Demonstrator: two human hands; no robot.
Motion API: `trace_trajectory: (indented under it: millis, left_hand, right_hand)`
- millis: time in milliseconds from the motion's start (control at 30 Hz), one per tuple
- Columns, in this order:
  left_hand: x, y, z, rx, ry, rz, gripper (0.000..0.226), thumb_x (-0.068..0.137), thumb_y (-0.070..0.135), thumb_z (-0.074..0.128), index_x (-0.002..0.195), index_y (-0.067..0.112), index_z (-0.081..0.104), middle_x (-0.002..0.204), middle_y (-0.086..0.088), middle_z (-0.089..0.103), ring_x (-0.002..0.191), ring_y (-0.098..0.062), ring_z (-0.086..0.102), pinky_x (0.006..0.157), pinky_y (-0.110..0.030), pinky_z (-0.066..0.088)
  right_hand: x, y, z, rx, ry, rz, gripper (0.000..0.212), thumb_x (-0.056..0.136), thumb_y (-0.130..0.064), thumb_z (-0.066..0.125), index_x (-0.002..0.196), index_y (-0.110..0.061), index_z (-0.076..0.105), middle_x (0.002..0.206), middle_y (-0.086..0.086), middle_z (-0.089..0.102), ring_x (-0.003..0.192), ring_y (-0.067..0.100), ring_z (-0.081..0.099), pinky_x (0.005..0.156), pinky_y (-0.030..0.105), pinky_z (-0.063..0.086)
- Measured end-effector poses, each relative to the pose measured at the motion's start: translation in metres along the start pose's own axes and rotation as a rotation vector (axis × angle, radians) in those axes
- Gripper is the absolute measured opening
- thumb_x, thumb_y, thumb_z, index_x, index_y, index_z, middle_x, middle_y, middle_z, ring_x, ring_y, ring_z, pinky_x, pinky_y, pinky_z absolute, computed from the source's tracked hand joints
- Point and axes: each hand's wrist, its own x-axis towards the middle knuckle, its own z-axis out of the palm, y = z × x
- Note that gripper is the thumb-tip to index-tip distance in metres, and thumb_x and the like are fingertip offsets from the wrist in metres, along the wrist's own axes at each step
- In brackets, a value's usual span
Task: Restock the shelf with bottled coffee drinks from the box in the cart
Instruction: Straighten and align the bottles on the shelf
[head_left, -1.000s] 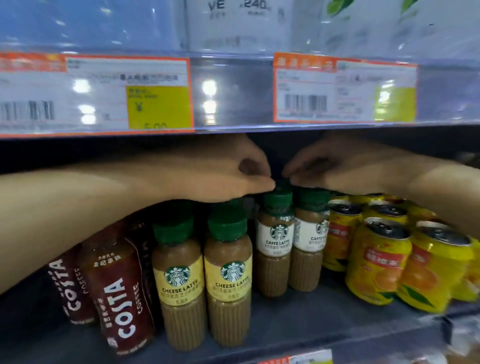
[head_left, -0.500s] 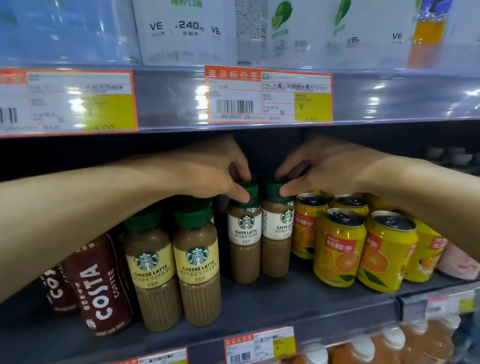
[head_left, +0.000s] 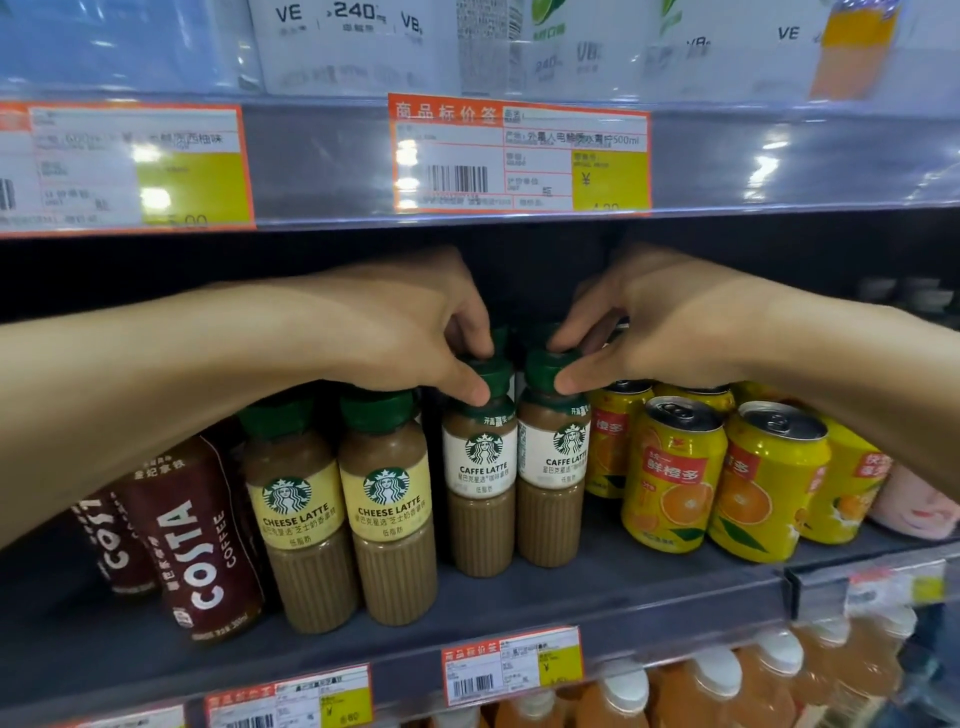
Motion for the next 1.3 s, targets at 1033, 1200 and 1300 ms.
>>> trace_trajectory:
  millis: [1033, 1200, 1300]
  left_hand:
    - [0.020, -0.027, -0.004, -0.136, 0.143, 0.062, 0.012, 0.087, 0.036, 0.066, 0.091, 0.024, 0.066, 0.092, 0.007, 0.067, 0.091, -0.012, 0.064, 0.092, -0.038, 0.050]
    - [0.055, -0.028, 0.001, 0.020, 0.087, 0.096, 0.037, 0.082, 0.028, 0.073, 0.113, 0.009, 0.067, 0.111, -0.006, 0.068, 0.099, -0.019, 0.063, 0.093, -0.038, 0.049]
    - [0.065, -0.026, 0.006, -0.004, 0.070, 0.103, 0.045, 0.080, 0.027, 0.076, 0.120, 0.007, 0.066, 0.116, -0.007, 0.068, 0.101, -0.019, 0.064, 0.093, -0.033, 0.049]
  right_hand:
    - [0.015, 0.022, -0.014, 0.001, 0.092, 0.055, 0.009, 0.088, -0.037, 0.067, 0.096, -0.036, 0.064, 0.095, -0.018, 0.065, 0.097, 0.011, 0.061, 0.092, 0.026, 0.048]
    - [0.057, 0.021, -0.005, -0.070, -0.022, 0.021, 0.040, 0.086, -0.027, 0.072, 0.125, -0.021, 0.063, 0.121, 0.001, 0.063, 0.113, 0.024, 0.057, 0.100, 0.039, 0.046]
    - [0.069, 0.021, 0.000, -0.123, -0.054, 0.013, 0.046, 0.084, -0.028, 0.074, 0.128, -0.019, 0.063, 0.128, 0.002, 0.062, 0.117, 0.025, 0.056, 0.102, 0.043, 0.045]
